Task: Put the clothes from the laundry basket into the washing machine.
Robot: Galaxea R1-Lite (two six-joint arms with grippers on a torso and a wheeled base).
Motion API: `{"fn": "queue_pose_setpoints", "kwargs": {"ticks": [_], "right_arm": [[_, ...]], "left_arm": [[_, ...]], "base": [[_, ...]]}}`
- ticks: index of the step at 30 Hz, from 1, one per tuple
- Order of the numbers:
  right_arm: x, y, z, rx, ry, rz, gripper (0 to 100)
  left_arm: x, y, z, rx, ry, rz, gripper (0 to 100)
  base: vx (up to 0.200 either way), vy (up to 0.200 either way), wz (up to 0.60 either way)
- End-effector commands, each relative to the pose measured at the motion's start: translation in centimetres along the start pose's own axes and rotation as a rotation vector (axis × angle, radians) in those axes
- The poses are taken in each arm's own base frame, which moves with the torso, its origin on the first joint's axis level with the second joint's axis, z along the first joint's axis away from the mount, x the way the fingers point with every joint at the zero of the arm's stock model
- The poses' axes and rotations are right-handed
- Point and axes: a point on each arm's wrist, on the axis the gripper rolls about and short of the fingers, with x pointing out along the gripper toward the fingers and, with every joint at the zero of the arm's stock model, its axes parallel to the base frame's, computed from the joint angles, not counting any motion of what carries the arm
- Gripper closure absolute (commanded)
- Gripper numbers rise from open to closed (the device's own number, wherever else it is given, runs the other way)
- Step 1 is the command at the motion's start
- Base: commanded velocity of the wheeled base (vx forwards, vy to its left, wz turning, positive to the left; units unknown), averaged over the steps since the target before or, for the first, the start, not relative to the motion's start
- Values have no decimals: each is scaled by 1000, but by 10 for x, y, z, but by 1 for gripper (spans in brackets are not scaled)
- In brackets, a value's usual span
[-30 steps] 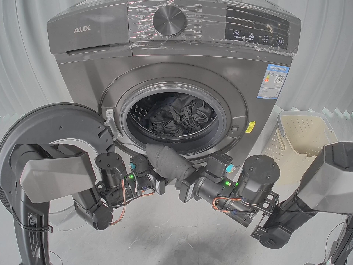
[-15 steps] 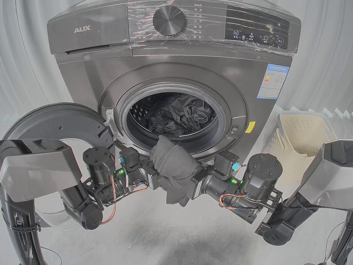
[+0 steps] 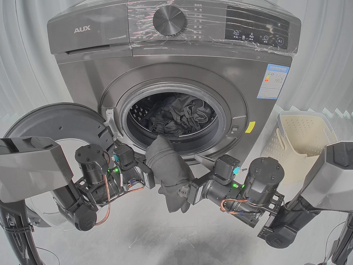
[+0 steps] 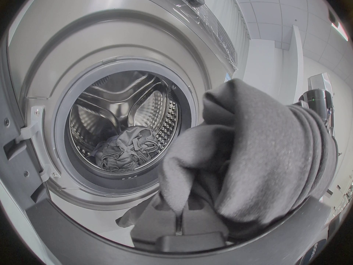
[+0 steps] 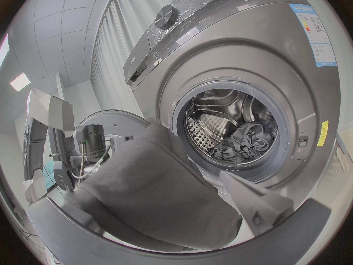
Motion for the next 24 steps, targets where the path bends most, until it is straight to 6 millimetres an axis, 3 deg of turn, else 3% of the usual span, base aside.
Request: {"fn": "queue_pose_setpoints", "kwargs": {"ticks": [1, 9, 13, 24], "right_arm": [[-15, -2, -4, -11, 46, -5, 0], [-46, -7, -30, -31, 198, -18, 0], [-63, -10, -42, -39, 283, -25, 0], [-71, -9, -30, -25, 251, -23, 0]], "left_arm": [[-5, -1, 15, 4, -38, 1, 100], [-10, -3, 21, 5, -53, 2, 100], [-23, -7, 31, -26, -63, -1, 100], [-50, -18, 42, -58, -64, -12, 100]], "base": [[0, 0, 0], [0, 0, 0], [0, 0, 0], [0, 0, 0]]}}
